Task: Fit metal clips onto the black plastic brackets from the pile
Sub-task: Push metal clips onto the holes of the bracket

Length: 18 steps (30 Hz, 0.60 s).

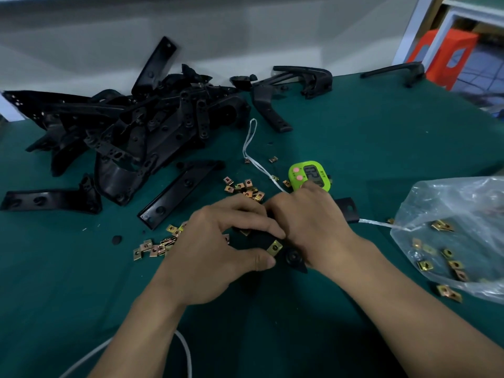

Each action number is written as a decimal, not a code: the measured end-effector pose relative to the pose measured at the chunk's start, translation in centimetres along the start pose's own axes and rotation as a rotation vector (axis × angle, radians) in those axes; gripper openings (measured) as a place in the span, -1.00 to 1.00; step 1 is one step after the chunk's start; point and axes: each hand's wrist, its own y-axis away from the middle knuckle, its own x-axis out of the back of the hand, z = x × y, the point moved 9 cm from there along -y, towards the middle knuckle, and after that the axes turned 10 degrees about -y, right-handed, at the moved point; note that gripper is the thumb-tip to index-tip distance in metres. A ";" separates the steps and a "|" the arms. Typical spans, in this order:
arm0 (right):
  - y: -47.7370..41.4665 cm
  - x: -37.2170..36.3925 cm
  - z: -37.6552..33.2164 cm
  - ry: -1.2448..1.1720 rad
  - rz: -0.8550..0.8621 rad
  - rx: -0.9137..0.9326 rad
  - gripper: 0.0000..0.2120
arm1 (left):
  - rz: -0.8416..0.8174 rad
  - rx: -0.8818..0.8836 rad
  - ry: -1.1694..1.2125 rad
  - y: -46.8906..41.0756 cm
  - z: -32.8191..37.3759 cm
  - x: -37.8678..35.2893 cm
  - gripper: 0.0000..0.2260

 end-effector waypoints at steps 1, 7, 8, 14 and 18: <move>0.0 0.1 -0.1 0.012 0.013 0.005 -0.62 | 0.023 -0.012 0.025 0.0 0.0 0.1 -0.72; 0.1 0.2 -0.3 -0.017 0.051 0.012 -0.65 | 0.093 -0.038 0.150 -0.1 -0.4 0.0 -0.72; 0.1 0.2 -0.3 -0.022 0.049 0.012 -0.68 | 0.085 -0.039 0.156 -0.2 -0.5 0.0 -0.72; 0.0 -0.1 0.8 -0.020 0.052 -0.047 -0.72 | 0.073 -0.046 0.218 -0.5 -1.3 -0.2 -0.59; 0.5 1.0 1.7 -0.165 0.099 -0.136 -0.72 | 0.113 -0.004 0.315 -0.5 -1.2 0.3 -0.56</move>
